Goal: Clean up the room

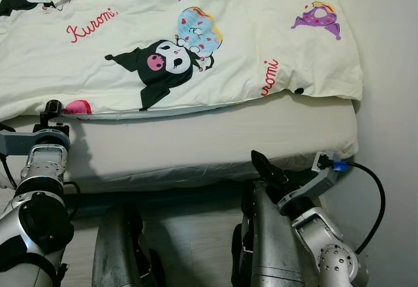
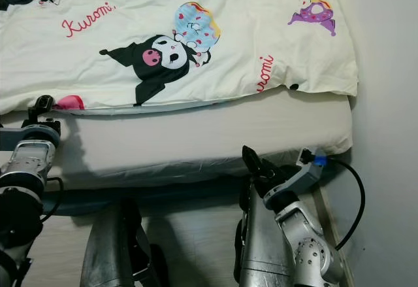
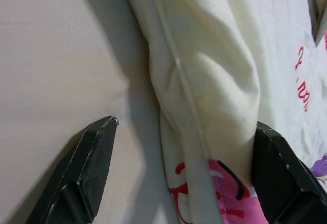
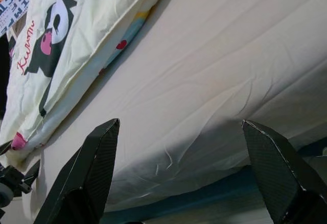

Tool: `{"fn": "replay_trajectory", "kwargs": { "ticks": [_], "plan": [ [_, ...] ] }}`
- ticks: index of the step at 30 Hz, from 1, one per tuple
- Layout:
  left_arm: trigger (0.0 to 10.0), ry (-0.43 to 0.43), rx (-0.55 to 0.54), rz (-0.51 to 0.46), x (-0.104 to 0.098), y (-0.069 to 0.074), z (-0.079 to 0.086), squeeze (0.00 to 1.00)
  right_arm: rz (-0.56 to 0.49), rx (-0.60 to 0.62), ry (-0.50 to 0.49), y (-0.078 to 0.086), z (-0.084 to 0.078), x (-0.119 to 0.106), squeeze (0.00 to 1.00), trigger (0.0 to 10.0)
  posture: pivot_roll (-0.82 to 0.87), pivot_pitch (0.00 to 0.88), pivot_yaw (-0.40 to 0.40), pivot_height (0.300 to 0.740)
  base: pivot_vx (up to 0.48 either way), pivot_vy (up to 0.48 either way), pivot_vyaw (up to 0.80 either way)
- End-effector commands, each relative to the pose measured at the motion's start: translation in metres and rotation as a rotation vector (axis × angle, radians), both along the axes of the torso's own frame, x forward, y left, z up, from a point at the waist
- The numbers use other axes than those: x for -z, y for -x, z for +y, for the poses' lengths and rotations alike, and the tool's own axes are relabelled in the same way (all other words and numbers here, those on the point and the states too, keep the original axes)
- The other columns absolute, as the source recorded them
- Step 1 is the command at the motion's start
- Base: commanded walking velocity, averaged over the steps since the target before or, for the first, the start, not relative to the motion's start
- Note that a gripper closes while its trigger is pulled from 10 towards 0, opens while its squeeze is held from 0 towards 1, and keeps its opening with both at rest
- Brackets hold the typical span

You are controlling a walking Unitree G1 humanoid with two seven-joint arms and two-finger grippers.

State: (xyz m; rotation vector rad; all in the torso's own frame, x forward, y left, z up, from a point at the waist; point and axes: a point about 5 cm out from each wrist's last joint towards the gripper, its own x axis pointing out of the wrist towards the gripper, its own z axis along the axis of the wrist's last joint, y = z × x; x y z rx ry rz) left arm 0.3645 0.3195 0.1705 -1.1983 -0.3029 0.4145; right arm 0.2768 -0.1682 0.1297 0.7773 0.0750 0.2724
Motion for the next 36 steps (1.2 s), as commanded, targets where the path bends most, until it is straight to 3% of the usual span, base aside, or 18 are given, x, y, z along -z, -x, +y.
{"fn": "replay_trajectory", "kwargs": {
  "ticks": [1,10,18,24,25,26,34,36],
  "plan": [
    [10.0,0.013,0.02,0.104,0.026,0.007,-0.004,0.0,0.034,0.008,-0.002,0.009,-0.003,0.005,0.0,10.0,-0.21,0.596,-0.034,0.482,0.0,0.0,0.0],
    [10.0,-0.016,0.105,0.018,0.003,-0.009,-0.019,0.0,0.021,0.004,0.0,0.018,-0.002,-0.004,0.0,10.0,-0.23,0.618,-0.037,0.482,0.0,0.0,0.0],
    [10.0,-0.043,0.165,-0.073,-0.029,-0.025,-0.034,0.0,0.012,0.01,0.002,0.02,-0.003,-0.011,0.0,10.0,-0.25,0.63,-0.039,0.482,0.0,0.0,0.0],
    [10.0,-0.057,0.175,-0.064,-0.031,-0.026,-0.037,0.0,0.006,0.011,0.005,0.02,-0.004,-0.016,0.0,10.0,-0.26,0.632,-0.043,0.482,0.0,0.0,0.0],
    [2.2,-0.06,0.171,-0.052,-0.028,-0.026,-0.037,0.0,0.004,0.013,0.007,0.02,-0.004,-0.016,0.0,10.0,-0.26,0.632,-0.042,0.482,0.0,0.0,0.0],
    [0.0,-0.061,0.171,-0.044,-0.023,-0.024,-0.036,0.0,0.004,0.017,0.011,0.02,-0.006,-0.017,0.0,10.0,-0.26,0.632,-0.042,0.482,0.0,0.0,0.0],
    [0.0,-0.078,0.151,-0.019,-0.011,-0.016,-0.027,0.0,0.008,0.024,0.014,0.019,-0.008,-0.016,0.0,10.0,-0.24,0.621,-0.035,0.482,0.0,0.0,0.0],
    [0.0,-0.086,0.117,-0.012,-0.007,-0.01,-0.015,0.0,0.004,0.027,0.012,0.017,-0.009,-0.018,0.0,10.0,-0.24,0.612,-0.031,0.482,0.0,0.0,0.0]
  ]
}}
